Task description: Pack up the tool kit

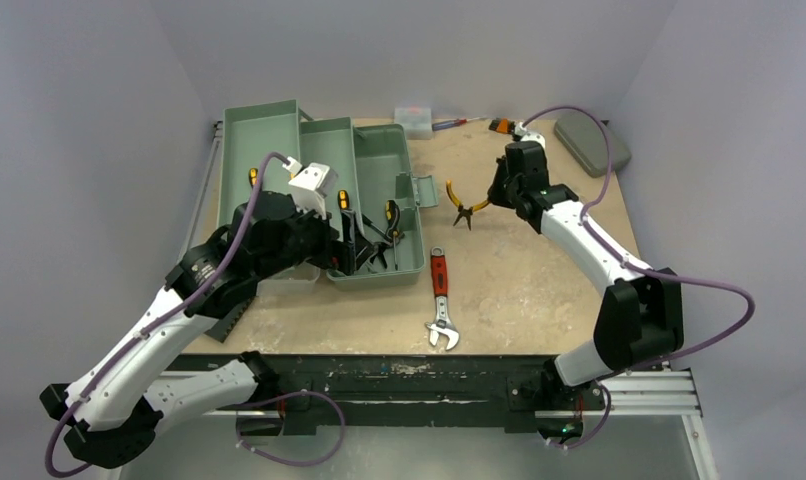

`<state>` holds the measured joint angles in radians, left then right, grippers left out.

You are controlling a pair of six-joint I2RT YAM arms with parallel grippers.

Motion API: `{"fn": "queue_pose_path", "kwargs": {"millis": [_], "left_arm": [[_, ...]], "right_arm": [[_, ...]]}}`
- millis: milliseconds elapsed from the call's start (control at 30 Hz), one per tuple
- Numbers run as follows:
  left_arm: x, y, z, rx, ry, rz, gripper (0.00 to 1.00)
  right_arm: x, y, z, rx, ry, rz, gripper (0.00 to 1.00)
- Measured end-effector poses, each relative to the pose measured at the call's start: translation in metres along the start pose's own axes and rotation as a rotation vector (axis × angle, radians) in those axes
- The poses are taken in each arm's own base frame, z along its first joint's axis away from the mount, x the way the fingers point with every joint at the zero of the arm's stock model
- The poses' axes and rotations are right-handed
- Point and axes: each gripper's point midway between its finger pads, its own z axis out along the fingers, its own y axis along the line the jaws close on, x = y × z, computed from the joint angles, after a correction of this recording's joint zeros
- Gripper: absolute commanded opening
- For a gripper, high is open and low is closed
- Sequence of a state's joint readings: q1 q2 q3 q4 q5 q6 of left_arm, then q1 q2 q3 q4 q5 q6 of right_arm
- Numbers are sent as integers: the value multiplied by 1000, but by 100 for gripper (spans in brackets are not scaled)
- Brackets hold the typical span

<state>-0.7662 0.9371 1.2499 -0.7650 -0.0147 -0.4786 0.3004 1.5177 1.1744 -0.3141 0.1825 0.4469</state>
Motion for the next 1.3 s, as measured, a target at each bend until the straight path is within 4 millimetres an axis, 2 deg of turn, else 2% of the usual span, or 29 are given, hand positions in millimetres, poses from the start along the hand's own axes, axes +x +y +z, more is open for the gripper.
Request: {"fn": "queue_pose_path", "kwargs": {"millis": [67,200,467,867,967,1033,1133,1200,1233,1267,1300], "left_arm": [[0,0,-2,2,-5,0,88],[-2,-1,-7,8,-20,0,88],[-2,-1,-9,11,-24,0,88],[2,1,-10,9,-20,-1,88],[3,1,-9,8,-17,-1,88],[5,2,-8,6,-12,-1,88],[8,2,-6,8,-2,-1,88],[8,2,-6,11,1,-1,88],[8,2,-6,11,1,-1,88],[8,2,-6,11,1,-1,88],[8,2,-6,11,1,-1,88]], "right_arm": [[-3,1,-8,-9,-15,5,0],[-5,3,-11,-13,-21,6,0],[15,5,3,-27,55,-4,0],[15,7,15,-15,67,-1,0],[14,4,31,14,76,5,0],[20,1,50,40,105,14,0],[48,-13,86,100,190,24,0],[71,-27,101,150,248,27,0],[82,-33,106,177,274,23,2],[82,-35,109,184,271,28,8],[79,-34,109,184,265,33,19]]}}
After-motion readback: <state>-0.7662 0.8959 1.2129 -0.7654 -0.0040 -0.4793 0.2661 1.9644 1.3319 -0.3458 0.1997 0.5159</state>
